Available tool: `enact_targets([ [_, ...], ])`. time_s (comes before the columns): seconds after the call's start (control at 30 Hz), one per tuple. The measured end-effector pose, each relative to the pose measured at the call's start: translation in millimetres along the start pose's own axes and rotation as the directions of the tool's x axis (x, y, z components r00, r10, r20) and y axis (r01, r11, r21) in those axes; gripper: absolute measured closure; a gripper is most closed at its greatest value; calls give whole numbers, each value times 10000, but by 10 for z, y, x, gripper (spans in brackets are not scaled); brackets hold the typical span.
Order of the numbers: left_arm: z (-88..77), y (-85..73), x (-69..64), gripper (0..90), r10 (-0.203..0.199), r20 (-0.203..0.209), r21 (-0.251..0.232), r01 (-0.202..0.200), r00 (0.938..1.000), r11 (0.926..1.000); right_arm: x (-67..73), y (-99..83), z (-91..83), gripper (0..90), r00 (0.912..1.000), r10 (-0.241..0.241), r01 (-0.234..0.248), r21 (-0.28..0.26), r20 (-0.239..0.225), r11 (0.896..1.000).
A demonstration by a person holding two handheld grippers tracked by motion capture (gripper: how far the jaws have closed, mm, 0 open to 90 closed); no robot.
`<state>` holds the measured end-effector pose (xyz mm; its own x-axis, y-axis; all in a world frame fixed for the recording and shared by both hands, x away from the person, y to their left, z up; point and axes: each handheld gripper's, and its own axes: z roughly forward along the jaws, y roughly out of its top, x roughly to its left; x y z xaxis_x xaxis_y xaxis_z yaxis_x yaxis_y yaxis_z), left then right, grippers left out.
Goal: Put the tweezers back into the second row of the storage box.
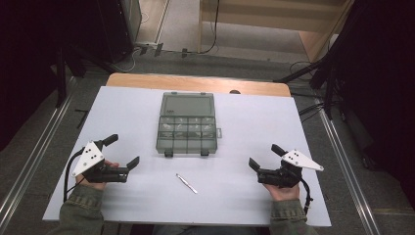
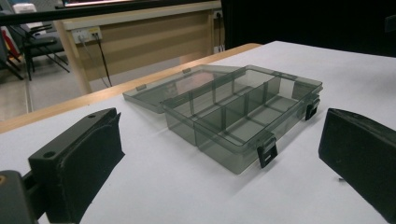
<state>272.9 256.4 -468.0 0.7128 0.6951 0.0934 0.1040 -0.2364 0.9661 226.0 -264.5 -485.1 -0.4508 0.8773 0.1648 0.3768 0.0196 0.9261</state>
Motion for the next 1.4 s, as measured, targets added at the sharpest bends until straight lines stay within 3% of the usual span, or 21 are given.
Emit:
enact_targets([
  [0.3,13,-2,-1,0,144,-57,48,-144,9999,9999,-2,8,-16,0,10000,23,-23,6,-43,10000],
  [0.67,36,5,-18,0,434,-67,136,-433,9990,9990,11,13,-8,0,9998,75,-68,393,-158,9992],
  [0.93,57,8,-29,0,577,-50,226,-576,9983,9981,56,117,-34,0,9992,-40,52,304,-395,9995],
  [1.03,57,7,-30,0,578,-74,251,-576,9983,9980,99,154,-32,0,9986,-89,114,467,-521,9988],
  [1.17,63,2,-31,0,612,-63,344,-609,9981,9975,173,233,-47,0,9974,-507,540,653,-508,9964],
  [1.27,67,0,-38,0,621,-30,367,-619,9981,9974,204,297,-39,0,9964,-487,544,828,-692,9951],
  [1.4,74,-2,-34,0,625,-60,394,-622,9980,9973,266,356,17,0,9927,-646,794,1479,-1022,9858],
])
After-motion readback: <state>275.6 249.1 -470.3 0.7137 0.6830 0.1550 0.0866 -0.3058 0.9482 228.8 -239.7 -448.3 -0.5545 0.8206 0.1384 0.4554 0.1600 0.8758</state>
